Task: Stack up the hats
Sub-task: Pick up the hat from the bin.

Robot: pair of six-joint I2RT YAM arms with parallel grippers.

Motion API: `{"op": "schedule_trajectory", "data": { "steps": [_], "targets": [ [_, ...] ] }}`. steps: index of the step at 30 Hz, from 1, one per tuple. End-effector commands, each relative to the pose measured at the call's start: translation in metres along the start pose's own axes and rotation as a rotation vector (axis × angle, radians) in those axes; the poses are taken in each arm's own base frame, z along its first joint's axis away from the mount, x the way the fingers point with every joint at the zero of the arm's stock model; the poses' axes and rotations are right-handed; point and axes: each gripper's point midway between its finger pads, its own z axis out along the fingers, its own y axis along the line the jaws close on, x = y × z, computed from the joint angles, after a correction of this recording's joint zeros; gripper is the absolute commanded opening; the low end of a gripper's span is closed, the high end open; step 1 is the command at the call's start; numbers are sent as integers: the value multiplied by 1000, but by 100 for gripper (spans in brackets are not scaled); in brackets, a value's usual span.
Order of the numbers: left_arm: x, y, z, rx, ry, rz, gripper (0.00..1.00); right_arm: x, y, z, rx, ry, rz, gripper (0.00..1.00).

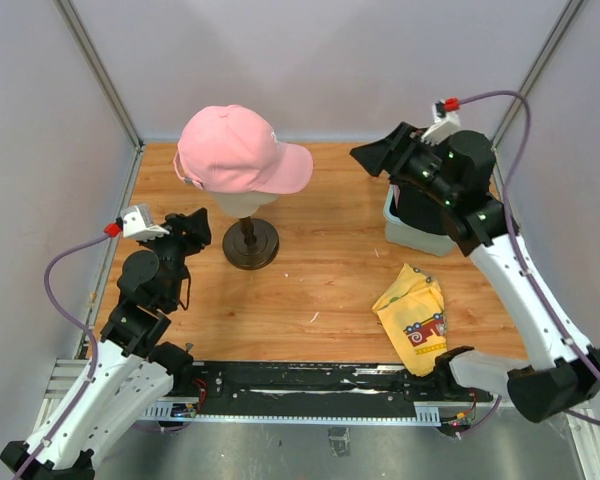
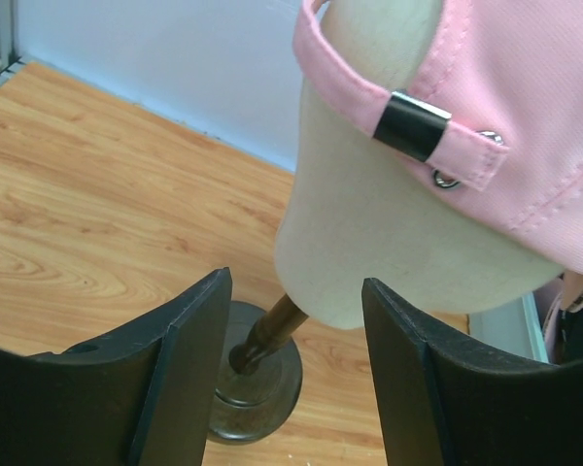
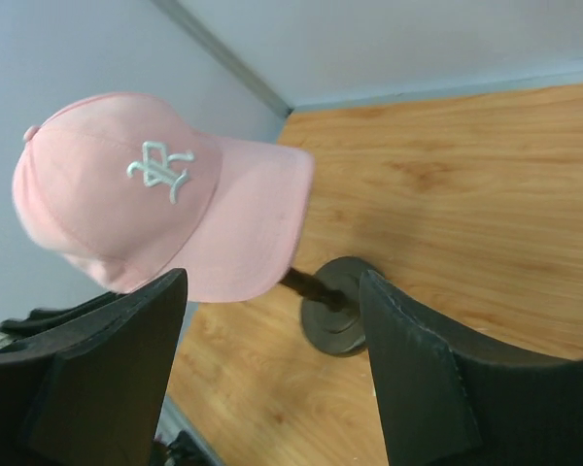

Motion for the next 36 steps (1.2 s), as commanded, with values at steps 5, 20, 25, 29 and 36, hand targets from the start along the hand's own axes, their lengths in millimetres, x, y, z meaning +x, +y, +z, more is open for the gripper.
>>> {"op": "schedule_trajectory", "data": {
  "steps": [5, 20, 25, 29, 36],
  "targets": [
    [-21, -21, -8, 85, 3, -17, 59, -34, -103, -97, 509, -182, -75, 74],
    [-20, -35, -12, 160, 32, -14, 59, 43, -205, -163, 692, -243, 184, 74],
    [-21, -37, -14, 172, 34, -5, 59, 54, -222, -162, 691, -238, 217, 74],
    [-23, -39, -14, 182, 31, 3, 59, 55, -233, -162, 703, -248, 227, 75],
    [-27, -40, -13, 188, 19, 20, 59, 48, -247, -164, 737, -264, 203, 75]
  ]
}}
